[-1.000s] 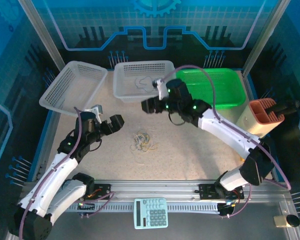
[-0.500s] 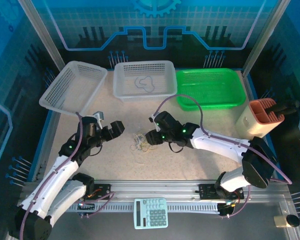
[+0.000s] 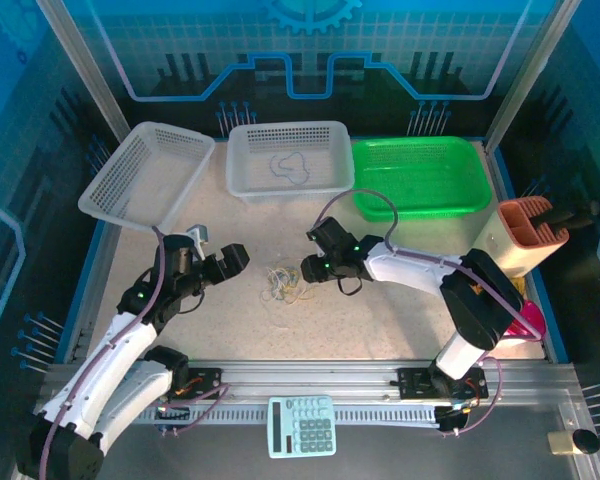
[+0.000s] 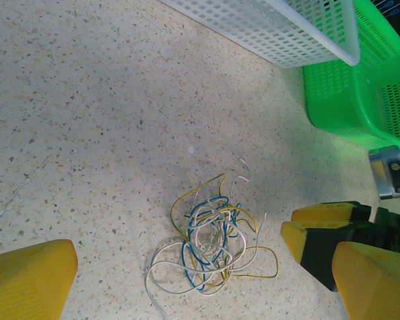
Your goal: Untangle the cables
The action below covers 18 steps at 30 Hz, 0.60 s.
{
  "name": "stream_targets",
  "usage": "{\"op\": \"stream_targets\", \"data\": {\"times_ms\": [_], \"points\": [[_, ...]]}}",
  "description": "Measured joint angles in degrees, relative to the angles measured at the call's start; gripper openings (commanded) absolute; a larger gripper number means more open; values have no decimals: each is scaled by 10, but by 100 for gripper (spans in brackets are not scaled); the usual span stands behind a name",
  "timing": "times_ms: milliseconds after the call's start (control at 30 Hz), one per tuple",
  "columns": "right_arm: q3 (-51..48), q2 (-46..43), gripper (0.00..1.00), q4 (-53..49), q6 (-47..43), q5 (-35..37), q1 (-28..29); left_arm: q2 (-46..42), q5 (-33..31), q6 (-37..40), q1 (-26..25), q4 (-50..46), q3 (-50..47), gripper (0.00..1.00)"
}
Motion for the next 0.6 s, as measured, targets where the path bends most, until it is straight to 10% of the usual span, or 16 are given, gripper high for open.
{"op": "stream_targets", "data": {"times_ms": [600], "points": [[5, 58, 15, 52, 26, -62, -26, 0, 10, -16, 0, 20, -24, 99]]}}
